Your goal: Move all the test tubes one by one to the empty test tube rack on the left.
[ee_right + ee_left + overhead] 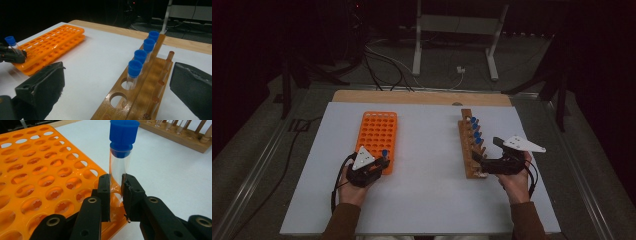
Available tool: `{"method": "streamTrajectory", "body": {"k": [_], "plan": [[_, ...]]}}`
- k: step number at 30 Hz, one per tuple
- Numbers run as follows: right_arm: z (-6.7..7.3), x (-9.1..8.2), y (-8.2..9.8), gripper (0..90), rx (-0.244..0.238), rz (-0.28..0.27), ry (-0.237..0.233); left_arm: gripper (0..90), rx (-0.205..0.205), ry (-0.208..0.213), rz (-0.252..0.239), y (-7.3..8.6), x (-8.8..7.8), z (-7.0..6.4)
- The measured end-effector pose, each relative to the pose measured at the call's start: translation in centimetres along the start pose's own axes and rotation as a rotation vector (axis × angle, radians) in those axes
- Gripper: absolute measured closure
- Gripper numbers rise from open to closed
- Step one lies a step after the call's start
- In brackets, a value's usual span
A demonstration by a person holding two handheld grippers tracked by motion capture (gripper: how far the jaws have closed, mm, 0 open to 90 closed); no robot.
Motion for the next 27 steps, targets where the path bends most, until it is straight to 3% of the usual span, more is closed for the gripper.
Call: {"method": "streamTrajectory", "body": {"k": [5,13,16,19,22,24,27], "plan": [[-0.1,0.1,0.2,0.0,-0.006,0.005,0.008,77.9,0.013,-0.005,0.004,0.0,0.0,-0.2],[-0.4,0.3,0.5,0.0,-0.002,0.014,0.019,75.3,-0.010,0.011,-0.004,0.0,-0.1,-0.2],[-0.4,0.3,0.5,0.0,-0.004,0.013,0.023,66.2,-0.011,-0.016,-0.002,-0.1,-0.3,0.0],[-0.5,0.4,0.5,0.0,-0.004,0.017,0.031,54.4,-0.040,-0.047,-0.012,-0.3,-0.9,0.4],[-0.6,0.6,0.7,0.0,-0.011,0.028,0.039,48.3,-0.063,-0.048,-0.051,-0.9,-1.9,0.9],[-0.5,0.7,0.8,0.0,-0.019,0.037,0.043,47.7,-0.087,-0.026,-0.084,-1.1,-2.7,1.0],[-0.5,1.0,1.1,2.0,-0.034,0.055,0.046,33.9,-0.106,-0.057,-0.096,-1.2,-3.7,1.4]]}}
Point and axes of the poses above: each handheld gripper's, and its own axes: x roughly forward along the jaws, y roughly out of its underside, z roughly to its left, the point moved 8 cm from there along x, roughly forward along the jaws, and after that the axes turned 9 degrees about x, right-handed, at the moved point
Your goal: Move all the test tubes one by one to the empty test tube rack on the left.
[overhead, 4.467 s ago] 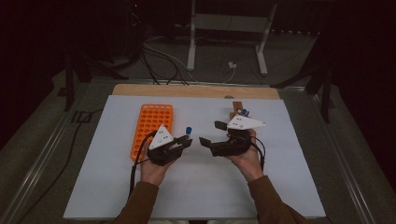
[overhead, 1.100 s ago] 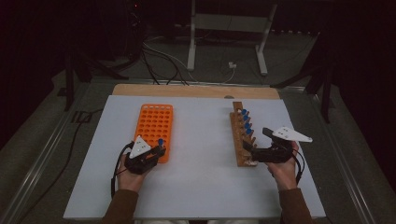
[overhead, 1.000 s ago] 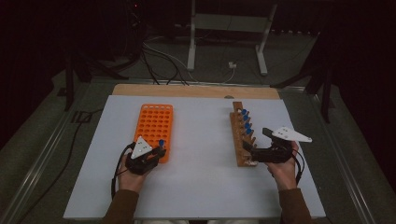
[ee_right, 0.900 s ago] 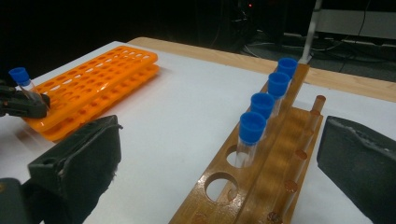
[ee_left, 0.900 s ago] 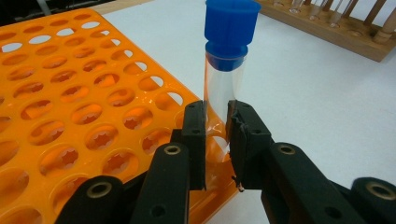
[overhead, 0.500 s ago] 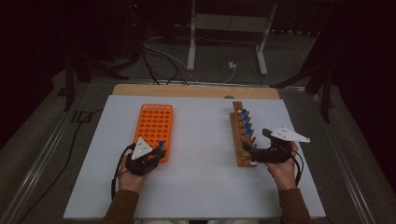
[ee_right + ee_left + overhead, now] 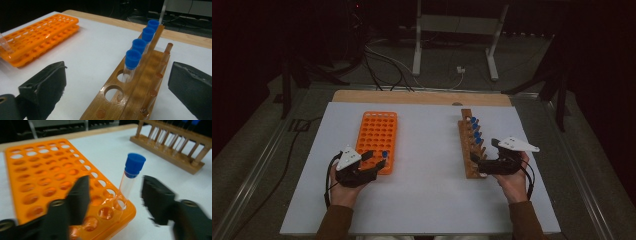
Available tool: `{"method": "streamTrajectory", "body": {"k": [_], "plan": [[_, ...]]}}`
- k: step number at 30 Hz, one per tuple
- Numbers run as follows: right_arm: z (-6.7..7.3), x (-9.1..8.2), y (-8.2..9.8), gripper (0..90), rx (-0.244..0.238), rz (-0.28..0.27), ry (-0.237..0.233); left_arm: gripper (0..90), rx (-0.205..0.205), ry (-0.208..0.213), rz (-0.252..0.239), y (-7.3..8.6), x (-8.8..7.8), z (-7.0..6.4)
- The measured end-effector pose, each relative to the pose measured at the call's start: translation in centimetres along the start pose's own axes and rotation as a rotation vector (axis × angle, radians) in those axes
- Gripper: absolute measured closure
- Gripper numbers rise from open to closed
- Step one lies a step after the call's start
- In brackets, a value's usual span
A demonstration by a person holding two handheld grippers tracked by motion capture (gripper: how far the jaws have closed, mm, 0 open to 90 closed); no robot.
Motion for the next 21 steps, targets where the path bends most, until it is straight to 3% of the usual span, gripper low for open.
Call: {"method": "streamTrajectory", "body": {"k": [4,8,15,21], "plan": [[0.0,0.5,0.4,6.6,-0.009,0.018,0.009,15.8,-0.018,-0.034,-0.022,-0.3,-1.1,0.5],[-0.2,1.0,0.4,18.6,-0.016,0.023,0.024,0.9,-0.057,-0.075,-0.043,-0.5,-1.8,1.4],[-0.9,2.1,0.6,52.3,-0.020,0.042,0.055,0.9,-0.085,-0.086,-0.058,-0.3,-2.0,1.8],[-1.3,2.9,0.7,66.3,-0.009,0.049,0.063,1.0,-0.091,-0.092,-0.053,-0.1,-2.0,1.9]]}}
Point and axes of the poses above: each handheld gripper's, and its own axes: x roughly forward along the jaws, y roughly out of its underside, z roughly to its left, the point moved 8 cm from there along x, roughly forward along the jaws, and after that the axes turned 9 degrees about x, right-handed, at the moved point
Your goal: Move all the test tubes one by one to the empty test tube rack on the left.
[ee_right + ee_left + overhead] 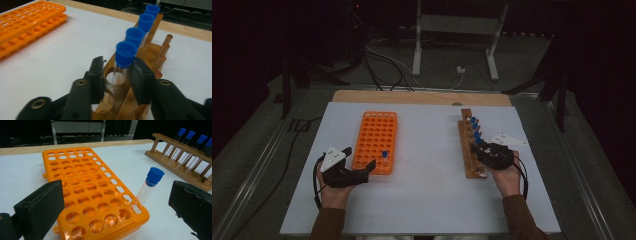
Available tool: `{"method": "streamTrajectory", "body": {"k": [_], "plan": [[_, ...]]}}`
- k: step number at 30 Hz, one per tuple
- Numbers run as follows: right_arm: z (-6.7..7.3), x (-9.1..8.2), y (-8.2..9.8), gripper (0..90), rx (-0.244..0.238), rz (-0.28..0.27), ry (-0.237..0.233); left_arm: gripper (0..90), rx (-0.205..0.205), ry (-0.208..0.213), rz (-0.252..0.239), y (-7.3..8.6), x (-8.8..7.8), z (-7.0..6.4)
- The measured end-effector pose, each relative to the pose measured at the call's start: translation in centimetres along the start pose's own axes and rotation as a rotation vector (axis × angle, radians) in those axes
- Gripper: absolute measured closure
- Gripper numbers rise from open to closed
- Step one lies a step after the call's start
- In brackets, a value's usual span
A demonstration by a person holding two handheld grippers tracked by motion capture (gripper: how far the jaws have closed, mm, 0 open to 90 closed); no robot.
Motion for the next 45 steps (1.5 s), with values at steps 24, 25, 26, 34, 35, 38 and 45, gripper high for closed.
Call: {"method": "streamTrajectory", "body": {"k": [24,25,26,34,35,38,45], "plan": [[0.4,0.3,-0.3,76.5,-0.004,-0.036,0.021,1.0,0.014,-0.005,0.008,0.0,0.1,-0.4],[0.4,0.2,-0.4,76.5,-0.007,-0.041,0.021,1.0,0.014,-0.005,0.006,0.0,0.0,-0.4],[0.4,0.0,-0.5,76.6,-0.006,-0.046,0.021,1.0,0.015,-0.004,0.007,0.0,0.0,-0.4],[0.2,-1.0,-1.5,76.7,-0.022,-0.067,0.025,1.0,0.027,0.012,-0.005,-1.0,-0.1,-0.8],[0.2,-1.1,-1.6,76.7,-0.023,-0.068,0.025,1.0,0.029,0.015,-0.008,-1.2,-0.2,-0.8],[0.3,-1.6,-2.2,76.7,-0.028,-0.078,0.022,1.0,0.045,0.026,-0.019,-1.7,-0.1,-1.1],[0.8,-2.5,-3.6,76.7,-0.049,-0.095,0.014,1.0,0.077,0.061,-0.042,-2.7,-0.1,-1.7]]}}
Point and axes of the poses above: each handheld gripper's, and its own axes: x roughly forward along the jaws, y roughly out of its underside, z roughly to its left, the point moved 8 cm from there along x, roughly forward along the jaws, and after that the axes turned 9 degrees about x, right-handed, at the moved point
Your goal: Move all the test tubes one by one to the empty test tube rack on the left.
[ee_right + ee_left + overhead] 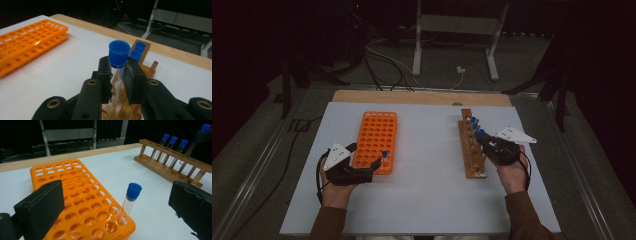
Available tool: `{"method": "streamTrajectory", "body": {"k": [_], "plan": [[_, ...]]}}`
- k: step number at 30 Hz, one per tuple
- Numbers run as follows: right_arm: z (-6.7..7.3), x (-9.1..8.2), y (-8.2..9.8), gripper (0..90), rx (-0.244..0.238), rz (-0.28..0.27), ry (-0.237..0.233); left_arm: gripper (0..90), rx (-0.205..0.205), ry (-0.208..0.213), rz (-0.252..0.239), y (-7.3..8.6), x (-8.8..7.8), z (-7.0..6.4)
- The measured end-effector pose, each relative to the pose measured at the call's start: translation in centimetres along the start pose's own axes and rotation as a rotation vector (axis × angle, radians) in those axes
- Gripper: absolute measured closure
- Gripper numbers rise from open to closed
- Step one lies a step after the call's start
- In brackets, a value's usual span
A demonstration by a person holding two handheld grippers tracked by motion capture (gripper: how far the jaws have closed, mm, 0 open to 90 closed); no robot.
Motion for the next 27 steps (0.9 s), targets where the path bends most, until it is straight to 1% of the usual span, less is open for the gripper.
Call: {"method": "streamTrajectory", "body": {"k": [4,6,8,12,15,18,22,27], "plan": [[0.4,-0.4,-0.9,76.7,-0.008,-0.014,-0.008,1.0,0.004,0.007,0.003,-0.8,0.1,-0.3],[0.6,-0.6,-1.4,76.8,-0.009,-0.022,-0.014,1.0,-0.001,0.013,-0.005,-1.4,0.1,-0.5],[0.9,-0.8,-1.7,76.7,-0.013,-0.027,-0.019,1.0,-0.002,0.011,-0.008,-1.9,0.2,-0.6],[1.5,-0.9,-2.1,76.7,-0.016,-0.034,-0.036,1.0,0.006,0.021,-0.021,-2.6,0.6,-1.0],[2.1,-0.7,-2.2,76.7,-0.018,-0.030,-0.054,1.0,0.012,0.035,-0.023,-3.0,1.1,-1.5],[2.7,-0.3,-2.1,76.7,-0.012,-0.021,-0.077,1.5,0.016,0.055,-0.023,-3.3,1.7,-2.2],[3.7,0.2,-1.8,76.7,-0.013,-0.007,-0.106,3.0,0.023,0.090,-0.036,-3.8,2.4,-3.3],[5.0,0.7,-1.7,76.7,-0.020,0.005,-0.144,4.2,0.056,0.112,-0.043,-4.5,3.2,-4.7]]}}
Point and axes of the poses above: each handheld gripper's, and its own axes: x roughly forward along the jaws, y roughly out of its underside, z roughly to its left, the point moved 8 cm from there along x, roughly forward along the jaws, and after that the axes turned 9 degrees about x, right-handed, at the moved point
